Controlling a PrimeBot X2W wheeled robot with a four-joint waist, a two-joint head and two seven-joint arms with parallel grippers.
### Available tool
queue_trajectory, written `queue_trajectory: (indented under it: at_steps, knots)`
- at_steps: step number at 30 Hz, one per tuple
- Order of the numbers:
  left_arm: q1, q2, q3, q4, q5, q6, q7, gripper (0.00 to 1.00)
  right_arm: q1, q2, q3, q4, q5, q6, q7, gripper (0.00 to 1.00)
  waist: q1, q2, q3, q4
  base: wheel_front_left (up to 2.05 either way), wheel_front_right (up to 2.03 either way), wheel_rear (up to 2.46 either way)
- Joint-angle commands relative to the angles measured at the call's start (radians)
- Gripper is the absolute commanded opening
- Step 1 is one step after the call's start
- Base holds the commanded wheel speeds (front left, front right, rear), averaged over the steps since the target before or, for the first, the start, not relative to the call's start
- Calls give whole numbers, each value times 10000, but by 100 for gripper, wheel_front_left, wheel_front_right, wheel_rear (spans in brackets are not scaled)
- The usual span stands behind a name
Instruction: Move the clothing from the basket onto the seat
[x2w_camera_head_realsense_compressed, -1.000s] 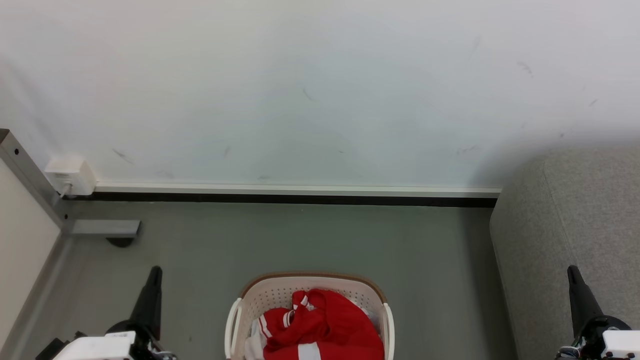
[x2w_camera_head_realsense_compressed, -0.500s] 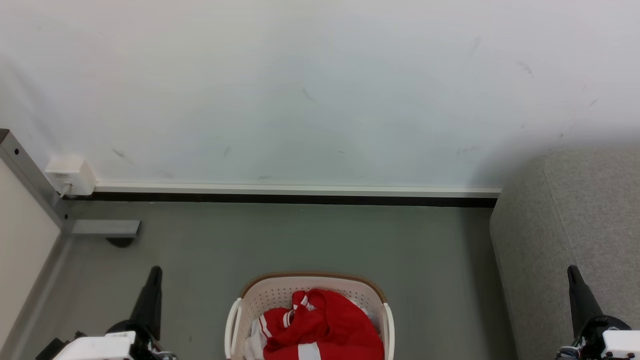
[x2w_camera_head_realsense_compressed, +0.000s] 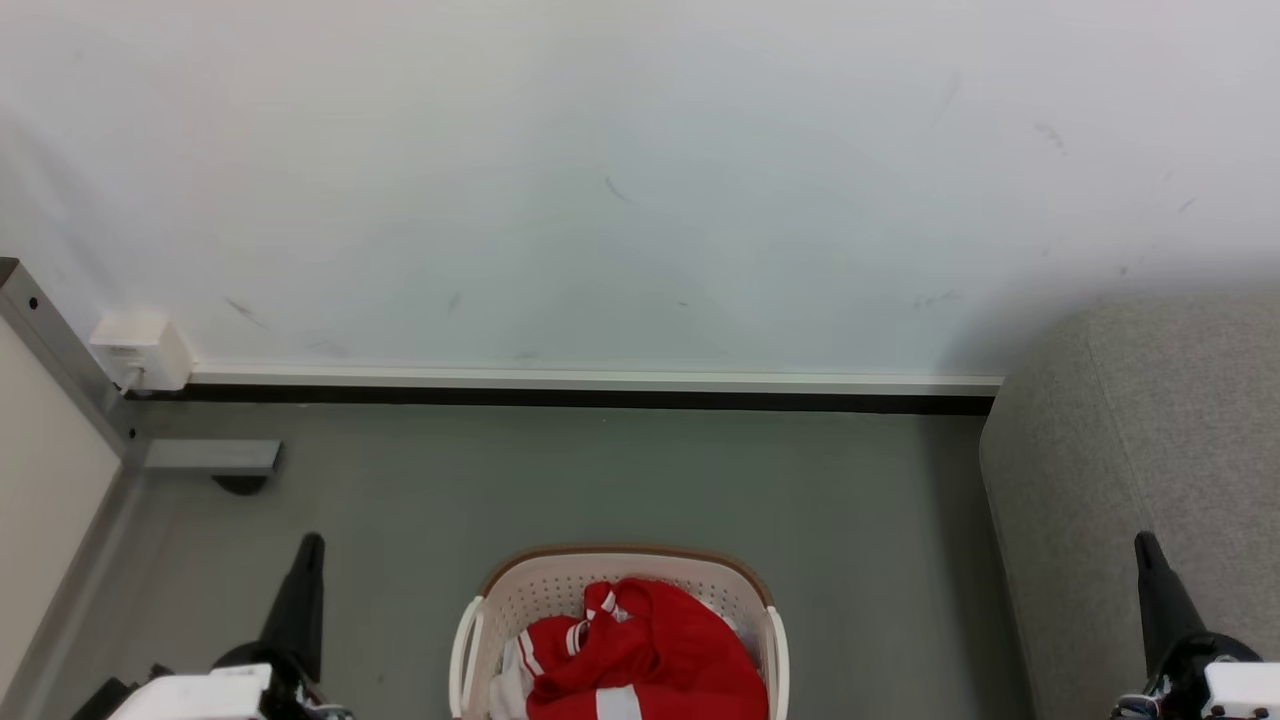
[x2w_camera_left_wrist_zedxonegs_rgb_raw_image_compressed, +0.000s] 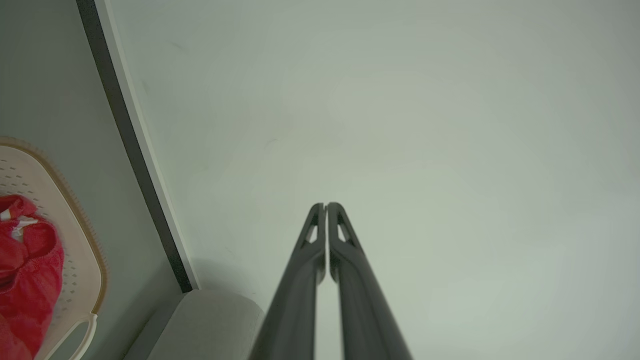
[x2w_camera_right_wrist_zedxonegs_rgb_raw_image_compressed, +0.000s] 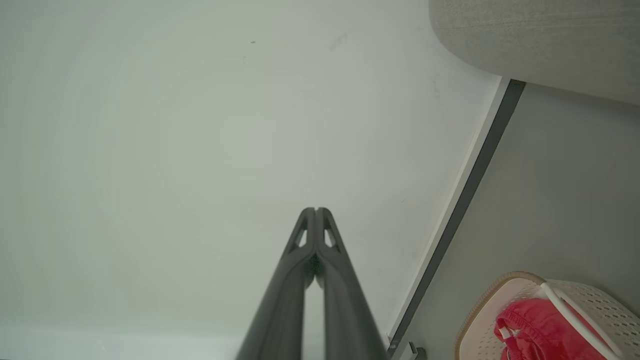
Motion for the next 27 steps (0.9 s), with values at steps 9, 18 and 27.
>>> queue_trajectory:
  at_steps: [9,18,27]
  knots:
    - [269,-68,-207,239,76,56,-237,100,383,145,152,174,-157,-3,-233,100,0,-1,2,2,0,0,0]
    - [237,-55,-482,41,470,46,-675,100,561,119,221,-207,-1316,-4,-677,100,0,-1,10,22,0,0,0]
    - [167,-44,-658,-111,1778,91,-1035,100,673,97,304,-710,-3238,-5,-1029,100,0,-1,27,53,0,0,0]
